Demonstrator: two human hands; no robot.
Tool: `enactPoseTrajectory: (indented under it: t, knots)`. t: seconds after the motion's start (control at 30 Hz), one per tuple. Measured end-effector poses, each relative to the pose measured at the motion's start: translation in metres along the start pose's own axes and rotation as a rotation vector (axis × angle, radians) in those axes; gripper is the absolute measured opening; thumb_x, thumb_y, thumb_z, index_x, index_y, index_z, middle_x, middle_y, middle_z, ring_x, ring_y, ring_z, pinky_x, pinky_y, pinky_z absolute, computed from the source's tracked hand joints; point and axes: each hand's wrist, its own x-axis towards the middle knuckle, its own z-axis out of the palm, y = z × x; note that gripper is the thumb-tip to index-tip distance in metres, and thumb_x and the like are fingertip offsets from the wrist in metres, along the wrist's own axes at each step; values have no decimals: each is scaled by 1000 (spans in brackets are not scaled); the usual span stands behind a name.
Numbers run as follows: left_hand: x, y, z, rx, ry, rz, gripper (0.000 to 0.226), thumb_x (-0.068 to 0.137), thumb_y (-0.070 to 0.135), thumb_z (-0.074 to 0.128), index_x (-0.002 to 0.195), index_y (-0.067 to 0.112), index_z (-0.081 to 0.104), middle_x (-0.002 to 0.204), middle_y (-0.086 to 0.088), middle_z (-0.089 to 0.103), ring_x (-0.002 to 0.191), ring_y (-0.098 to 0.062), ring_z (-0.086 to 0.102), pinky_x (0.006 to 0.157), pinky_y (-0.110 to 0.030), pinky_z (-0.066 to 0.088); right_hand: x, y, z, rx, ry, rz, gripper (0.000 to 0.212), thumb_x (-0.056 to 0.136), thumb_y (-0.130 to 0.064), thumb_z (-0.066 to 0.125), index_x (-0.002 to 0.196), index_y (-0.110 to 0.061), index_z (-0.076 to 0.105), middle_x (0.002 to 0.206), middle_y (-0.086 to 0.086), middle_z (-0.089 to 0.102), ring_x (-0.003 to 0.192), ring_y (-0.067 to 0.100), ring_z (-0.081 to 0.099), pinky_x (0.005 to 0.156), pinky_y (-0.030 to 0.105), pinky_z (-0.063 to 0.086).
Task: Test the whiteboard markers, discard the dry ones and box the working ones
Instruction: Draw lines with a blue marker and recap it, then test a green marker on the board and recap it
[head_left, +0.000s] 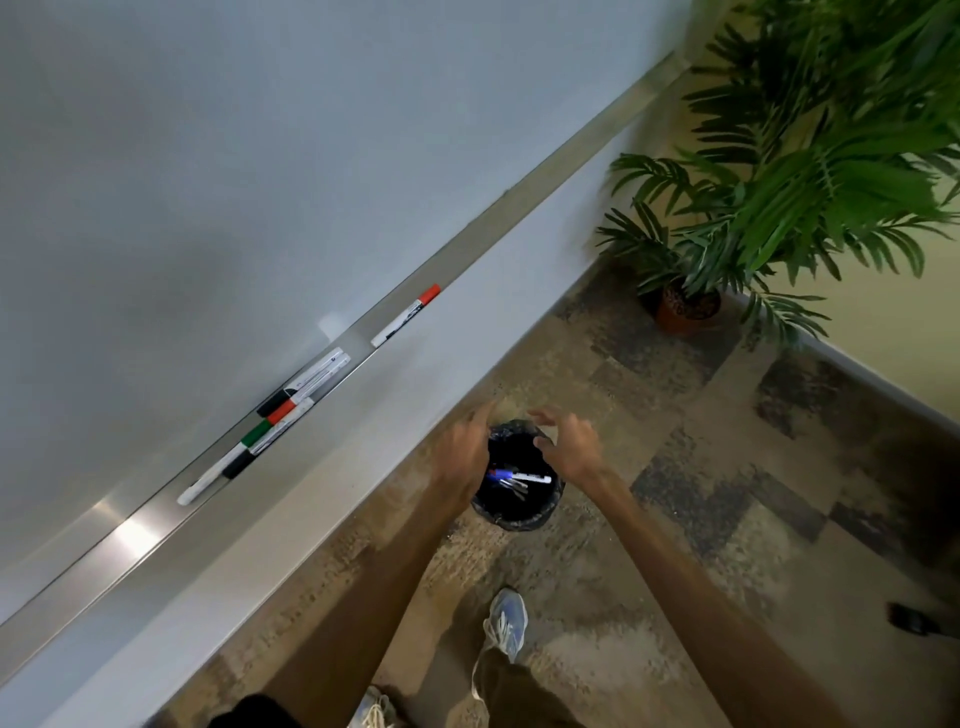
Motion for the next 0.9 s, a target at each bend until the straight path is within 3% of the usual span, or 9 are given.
enactPoseTrajectory:
  t: [0.13, 0.2, 0.37, 0.57, 0.73, 0.8, 0.9]
  knots:
    - [7, 2, -8, -72, 45, 12, 38, 102, 16, 46, 140, 19, 50, 105, -15, 71, 95, -33, 65, 76, -37, 46, 9, -4, 0, 13, -10, -13, 36, 91, -10, 66, 126, -19, 65, 118, 0, 71, 111, 17, 65, 93, 28, 51]
    - [8, 3, -11, -97, 72, 26, 32, 102, 18, 47, 133, 18, 57, 99, -13, 73, 89, -32, 67, 75, -39, 48, 12, -11, 2, 36, -12, -24, 32, 91, -9, 66, 123, -14, 66, 114, 1, 71, 108, 16, 66, 89, 24, 50]
    - [6, 1, -26, -151, 179, 5, 22, 101, 19, 51, 114, 17, 69, 87, -9, 74, 77, -30, 68, 71, -38, 52, 15, -34, 9, 45, 9, -94, 26, 90, -10, 66, 116, -11, 70, 111, 3, 73, 102, 18, 67, 92, 33, 54]
    - [-8, -23, -59, -160, 348, -90, 22, 101, 30, 52, 113, 20, 68, 91, -4, 76, 76, -22, 71, 76, -35, 57, 16, -76, 15, 72, 44, -221, 23, 91, -8, 66, 112, -16, 73, 104, -2, 74, 84, 5, 64, 85, 24, 54]
    - [-29, -61, -100, -132, 444, -213, 25, 102, 31, 50, 118, 20, 65, 93, -2, 75, 77, -18, 69, 80, -30, 50, 13, -129, 32, 93, 14, -323, 16, 93, -16, 68, 108, -17, 74, 98, -4, 74, 80, 6, 66, 76, 20, 55]
    - [-39, -83, -120, -122, 483, -243, 24, 102, 32, 50, 118, 20, 64, 91, -1, 74, 77, -17, 68, 74, -26, 51, 10, -153, 44, 75, -3, -371, 15, 93, -17, 67, 107, -16, 73, 97, -5, 74, 76, 5, 66, 72, 16, 53]
    - [-55, -121, -150, -121, 554, -299, 15, 99, 25, 55, 109, 18, 63, 85, -2, 72, 75, -21, 68, 63, -27, 46, 6, -190, 68, 52, -47, -418, 14, 94, -18, 67, 107, -15, 73, 97, -4, 74, 76, 7, 66, 75, 22, 55]
